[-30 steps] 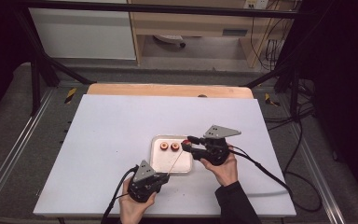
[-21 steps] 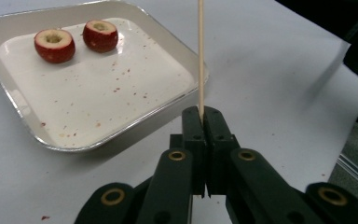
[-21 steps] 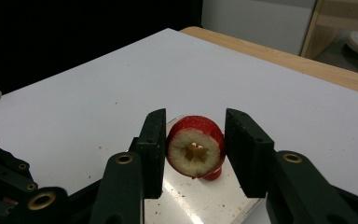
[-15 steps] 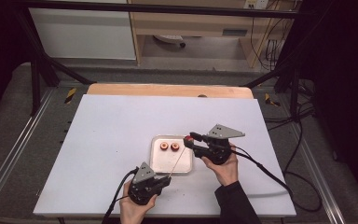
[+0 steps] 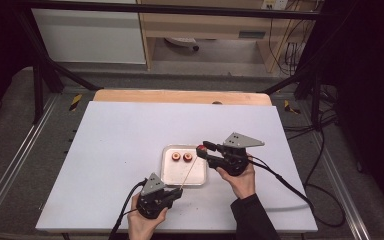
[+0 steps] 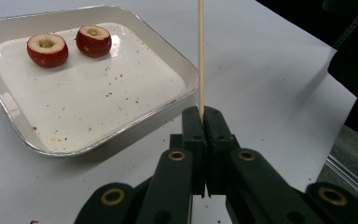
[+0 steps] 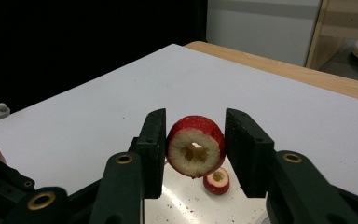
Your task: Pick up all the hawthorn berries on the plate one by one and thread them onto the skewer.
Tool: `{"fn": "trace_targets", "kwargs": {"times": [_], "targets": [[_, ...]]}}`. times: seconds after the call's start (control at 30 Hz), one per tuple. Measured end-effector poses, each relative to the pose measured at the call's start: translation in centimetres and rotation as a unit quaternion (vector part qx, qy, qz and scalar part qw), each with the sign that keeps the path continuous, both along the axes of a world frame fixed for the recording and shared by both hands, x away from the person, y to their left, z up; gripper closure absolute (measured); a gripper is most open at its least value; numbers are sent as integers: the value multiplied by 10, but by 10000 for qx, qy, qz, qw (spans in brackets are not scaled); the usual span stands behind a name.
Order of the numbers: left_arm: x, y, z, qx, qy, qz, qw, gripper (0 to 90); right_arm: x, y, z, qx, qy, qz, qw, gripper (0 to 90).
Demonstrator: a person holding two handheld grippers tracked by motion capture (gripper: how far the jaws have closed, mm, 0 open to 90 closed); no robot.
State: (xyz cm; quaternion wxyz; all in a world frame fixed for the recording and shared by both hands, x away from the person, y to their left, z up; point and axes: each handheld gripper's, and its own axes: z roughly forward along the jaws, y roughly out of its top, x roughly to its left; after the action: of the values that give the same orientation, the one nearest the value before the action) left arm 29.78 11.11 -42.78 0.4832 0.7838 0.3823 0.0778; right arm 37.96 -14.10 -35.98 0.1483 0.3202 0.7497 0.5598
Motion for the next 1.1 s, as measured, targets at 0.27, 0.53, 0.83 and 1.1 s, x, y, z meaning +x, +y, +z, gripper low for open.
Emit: {"fn": "trace_targets", "kwargs": {"times": [0.27, 0.53, 0.83, 1.1], "targets": [[0, -2, 1, -139, 61, 81, 9999, 889, -1, 3, -4, -83, -17, 131, 9999, 604], [-2, -7, 0, -194, 101, 161, 9996, 889, -4, 4, -6, -191, -132, 204, 9995, 604], [-5, -9, 1, -381, -109, 333, 9987, 889, -5, 3, -5, 13, -42, 137, 9999, 605], [-7, -10, -1, -343, -385, 428, 9978, 890, -4, -3, -5, 220, 182, 80, 9996, 605]]}}
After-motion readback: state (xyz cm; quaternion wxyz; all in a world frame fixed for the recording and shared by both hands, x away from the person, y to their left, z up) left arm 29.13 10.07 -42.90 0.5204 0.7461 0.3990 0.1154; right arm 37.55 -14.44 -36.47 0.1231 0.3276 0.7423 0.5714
